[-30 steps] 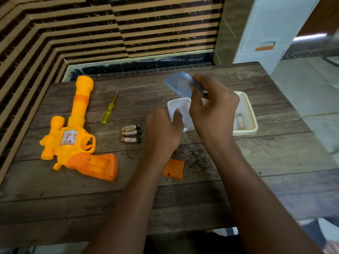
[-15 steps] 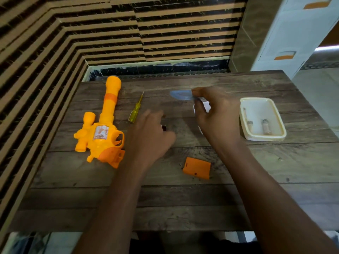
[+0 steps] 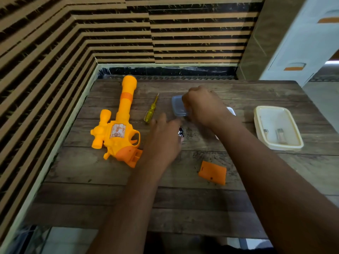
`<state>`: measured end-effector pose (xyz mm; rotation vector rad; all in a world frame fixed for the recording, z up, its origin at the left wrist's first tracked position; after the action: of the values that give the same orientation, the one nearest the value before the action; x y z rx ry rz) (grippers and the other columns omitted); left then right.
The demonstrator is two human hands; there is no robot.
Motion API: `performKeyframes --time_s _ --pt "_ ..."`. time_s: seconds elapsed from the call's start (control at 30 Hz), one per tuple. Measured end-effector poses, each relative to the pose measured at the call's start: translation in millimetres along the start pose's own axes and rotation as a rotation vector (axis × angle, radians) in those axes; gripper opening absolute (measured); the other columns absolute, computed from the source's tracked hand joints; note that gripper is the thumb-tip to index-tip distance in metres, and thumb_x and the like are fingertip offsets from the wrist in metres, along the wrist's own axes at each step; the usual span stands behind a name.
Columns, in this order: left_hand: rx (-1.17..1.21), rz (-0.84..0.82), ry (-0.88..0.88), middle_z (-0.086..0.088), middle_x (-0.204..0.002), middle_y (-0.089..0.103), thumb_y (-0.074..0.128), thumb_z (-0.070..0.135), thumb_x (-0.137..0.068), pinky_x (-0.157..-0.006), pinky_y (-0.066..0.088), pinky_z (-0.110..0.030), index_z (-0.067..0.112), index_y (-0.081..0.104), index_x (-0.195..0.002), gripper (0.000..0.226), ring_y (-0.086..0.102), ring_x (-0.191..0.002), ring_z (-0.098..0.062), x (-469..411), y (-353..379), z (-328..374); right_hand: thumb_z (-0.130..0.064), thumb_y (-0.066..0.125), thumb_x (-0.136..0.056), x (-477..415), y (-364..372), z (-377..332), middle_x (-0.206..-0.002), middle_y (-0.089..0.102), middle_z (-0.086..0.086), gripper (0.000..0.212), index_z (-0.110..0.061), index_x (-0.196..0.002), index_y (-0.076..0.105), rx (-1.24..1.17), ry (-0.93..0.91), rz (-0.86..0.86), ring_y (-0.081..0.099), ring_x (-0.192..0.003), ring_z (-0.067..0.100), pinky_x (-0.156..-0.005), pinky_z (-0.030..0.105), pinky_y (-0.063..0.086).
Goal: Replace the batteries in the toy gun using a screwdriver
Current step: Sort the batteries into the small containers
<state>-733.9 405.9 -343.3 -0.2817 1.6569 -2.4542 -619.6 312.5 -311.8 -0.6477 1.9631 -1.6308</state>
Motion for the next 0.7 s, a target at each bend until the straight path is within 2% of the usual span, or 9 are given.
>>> performKeyframes --time_s 0.07,0.17,0.27,0.4,0.5,0.6,0.7 --pt "0.002 0.001 -0.006 -0.014 -0.144 0.04 0.068 0.028 -0.1 -0.109 0.041 -0.046 0.021 0.058 -0.14 0.042 0.036 -0.14 -0.039 0.7 1.2 1.9 -0.009 0.077 -0.083 -3.7 0.3 -0.4 -0.117 0.063 0.012 0.021 -0.013 -0.099 0.066 -0.002 -0.017 -0.01 0.058 -0.114 0.037 -0.094 0.045 0.047" --pt "-0.007 0.008 -0.004 -0.012 -0.143 0.039 0.063 0.031 -0.103 -0.105 0.044 -0.043 0.02 0.053 -0.14 0.04 0.036 -0.14 -0.034 2.0 3.7 6.0 -0.011 0.078 -0.083 -9.1 -0.6 -0.3 -0.121 0.06 0.011 0.024 -0.015 -0.104 0.066 0.001 -0.007 -0.06 0.057 -0.117 0.036 -0.099 0.047 0.044" --pt "0.014 0.02 0.01 -0.011 -0.141 0.042 0.063 0.03 -0.103 -0.101 0.045 -0.041 0.018 0.052 -0.138 0.039 0.043 -0.135 -0.032 0.3 6.4 8.9 -0.007 0.075 -0.085 -4.2 -2.1 2.3 -0.122 0.059 0.012 0.026 -0.013 -0.108 0.068 -0.024 0.006 -0.055 0.055 -0.121 0.037 -0.102 0.05 0.043" --pt "0.019 0.009 0.022 -0.011 -0.143 0.043 0.063 0.028 -0.102 -0.095 0.046 -0.04 0.017 0.049 -0.141 0.042 0.051 -0.129 -0.031 -2.7 9.7 12.5 -0.014 0.077 -0.083 31.6 -4.1 9.4 -0.115 0.062 0.013 0.021 -0.01 -0.102 0.07 -0.129 0.113 0.088 0.057 -0.114 0.039 -0.098 0.054 0.051" --pt "-0.036 -0.004 0.078 -0.013 -0.146 0.04 0.057 0.028 -0.105 -0.086 0.045 -0.039 0.017 0.042 -0.145 0.044 0.053 -0.123 -0.034 -3.1 16.4 17.6 -0.019 0.073 -0.083 70.9 -2.9 17.5 -0.102 0.063 0.011 0.01 -0.012 -0.088 0.068 -0.223 0.187 0.228 0.061 -0.104 0.039 -0.09 0.054 0.054" --pt "-0.097 -0.012 0.119 -0.015 -0.147 0.041 0.047 0.026 -0.109 -0.088 0.046 -0.044 0.019 0.036 -0.151 0.044 0.052 -0.122 -0.038 -5.2 23.6 21.9 -0.013 0.078 -0.081 103.8 -0.5 30.4 -0.108 0.068 0.01 0.008 -0.011 -0.085 0.072 -0.293 0.279 0.369 0.063 -0.109 0.038 -0.092 0.044 0.053" --pt "-0.121 -0.014 0.108 -0.015 -0.141 0.046 0.046 0.025 -0.11 -0.082 0.041 -0.041 0.016 0.035 -0.151 0.044 0.053 -0.12 -0.038 -8.2 25.4 24.5 -0.01 0.079 -0.08 116.9 0.1 41.5 -0.116 0.071 0.007 0.007 -0.013 -0.084 0.074 -0.392 0.365 0.443 0.066 -0.112 0.029 -0.089 0.021 0.037"
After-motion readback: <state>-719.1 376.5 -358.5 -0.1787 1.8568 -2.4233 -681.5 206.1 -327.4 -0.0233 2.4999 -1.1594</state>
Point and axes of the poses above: each hand's wrist, its own x-axis away from the middle knuckle, its own y-axis out of the palm, z = x × y, the point moved 3 cm from there along -x, towards the middle knuckle
